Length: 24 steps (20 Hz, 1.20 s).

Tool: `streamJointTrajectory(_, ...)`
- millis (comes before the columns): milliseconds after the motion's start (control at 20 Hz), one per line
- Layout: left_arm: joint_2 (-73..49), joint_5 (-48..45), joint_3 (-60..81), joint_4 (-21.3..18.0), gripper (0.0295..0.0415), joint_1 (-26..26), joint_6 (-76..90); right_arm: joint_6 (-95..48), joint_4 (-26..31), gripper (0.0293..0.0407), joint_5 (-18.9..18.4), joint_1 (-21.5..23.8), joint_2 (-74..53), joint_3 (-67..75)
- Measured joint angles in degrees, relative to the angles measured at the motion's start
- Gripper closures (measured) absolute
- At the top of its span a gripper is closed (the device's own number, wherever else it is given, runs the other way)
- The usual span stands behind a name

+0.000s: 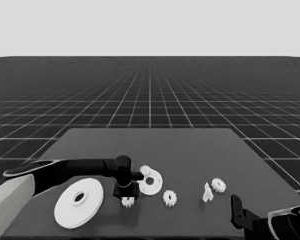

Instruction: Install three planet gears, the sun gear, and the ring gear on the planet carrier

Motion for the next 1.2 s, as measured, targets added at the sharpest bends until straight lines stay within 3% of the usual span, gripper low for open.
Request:
streamJointTrajectory(200,0.0,0.0,0.0,0.0,0.0398,0.0,0.0,0.0,0.0,0.0315,0.0,0.0,0.0,0.0)
streamJointTrajectory(300,-1.25,2.34,6.32,-8.26,0.0398,-8.16,-4.51,0.0,0.0,0.0315,0.0,0.0,0.0,0.0)
streamJointTrajectory(450,-1.39,2.32,7.67,-12.45,0.0398,-12.52,-5.74,0.0,0.0,0.0315,0.0,0.0,0.0,0.0)
streamJointTrajectory(700,-1.4,2.24,7.82,-13.48,0.0398,-13.48,-5.9,0.0,0.0,0.0315,0.0,0.0,0.0,0.0)
streamJointTrajectory(850,9.35,1.57,-5.86,-14.63,0.0398,-14.62,-3.0,0.0,0.0,0.0315,0.0,0.0,0.0,0.0)
streamJointTrajectory(1200,12.04,1.29,-10.1,-14.85,0.0398,-14.77,-1.54,0.0,0.0,0.0315,0.0,0.0,0.0,0.0)
